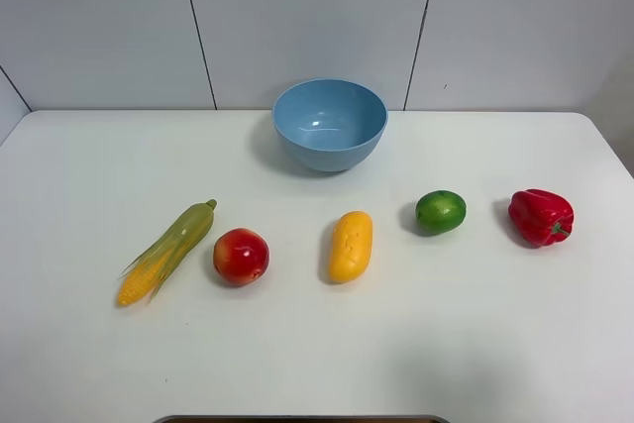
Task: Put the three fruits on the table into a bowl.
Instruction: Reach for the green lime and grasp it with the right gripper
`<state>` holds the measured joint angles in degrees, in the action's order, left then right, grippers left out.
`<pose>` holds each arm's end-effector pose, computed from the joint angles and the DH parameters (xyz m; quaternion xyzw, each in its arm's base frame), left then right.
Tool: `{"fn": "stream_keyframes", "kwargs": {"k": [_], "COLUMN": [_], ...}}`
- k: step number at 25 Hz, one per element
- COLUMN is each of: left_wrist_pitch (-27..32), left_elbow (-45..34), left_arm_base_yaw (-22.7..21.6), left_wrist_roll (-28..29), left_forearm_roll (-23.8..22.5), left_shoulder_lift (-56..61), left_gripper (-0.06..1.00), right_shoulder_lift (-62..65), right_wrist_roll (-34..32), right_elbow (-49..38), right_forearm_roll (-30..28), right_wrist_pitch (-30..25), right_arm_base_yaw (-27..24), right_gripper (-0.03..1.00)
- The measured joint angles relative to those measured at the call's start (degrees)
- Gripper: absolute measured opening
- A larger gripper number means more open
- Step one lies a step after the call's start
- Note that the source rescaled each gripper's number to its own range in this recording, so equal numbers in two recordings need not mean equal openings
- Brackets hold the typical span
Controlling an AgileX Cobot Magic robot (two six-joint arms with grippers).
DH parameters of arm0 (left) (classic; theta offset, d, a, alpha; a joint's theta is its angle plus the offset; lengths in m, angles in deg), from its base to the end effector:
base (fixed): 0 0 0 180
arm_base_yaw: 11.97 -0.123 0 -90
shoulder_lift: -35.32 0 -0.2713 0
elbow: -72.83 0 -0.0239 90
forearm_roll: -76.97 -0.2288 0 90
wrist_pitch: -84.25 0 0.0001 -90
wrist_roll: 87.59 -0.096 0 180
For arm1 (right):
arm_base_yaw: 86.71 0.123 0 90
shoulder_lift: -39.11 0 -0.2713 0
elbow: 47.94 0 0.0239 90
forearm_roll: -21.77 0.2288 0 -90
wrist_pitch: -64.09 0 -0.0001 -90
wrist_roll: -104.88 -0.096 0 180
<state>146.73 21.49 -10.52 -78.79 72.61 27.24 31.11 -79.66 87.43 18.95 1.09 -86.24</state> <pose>-0.0023 0.0065 0.2475 -0.0570 0.8717 -0.0055 0.4867 -0.0148 -0.0043 0.2771 0.0323 0.8455 -0.0012 0.5331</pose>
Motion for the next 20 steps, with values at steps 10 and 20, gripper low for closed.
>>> {"fn": "stream_keyframes", "kwargs": {"k": [10,20], "left_wrist_pitch": [0.0,0.0], "left_elbow": [0.0,0.0], "left_arm_base_yaw": [0.0,0.0], "left_wrist_roll": [0.0,-0.05], "left_forearm_roll": [0.0,0.0], "left_shoulder_lift": [0.0,0.0], "left_gripper": [1.0,1.0], "right_shoulder_lift": [0.0,0.0], "right_wrist_roll": [0.0,0.0], "right_elbow": [0.0,0.0], "right_forearm_roll": [0.0,0.0], "right_wrist_pitch": [0.0,0.0], "right_arm_base_yaw": [0.0,0.0], "right_gripper": [0.88,0.88]}}
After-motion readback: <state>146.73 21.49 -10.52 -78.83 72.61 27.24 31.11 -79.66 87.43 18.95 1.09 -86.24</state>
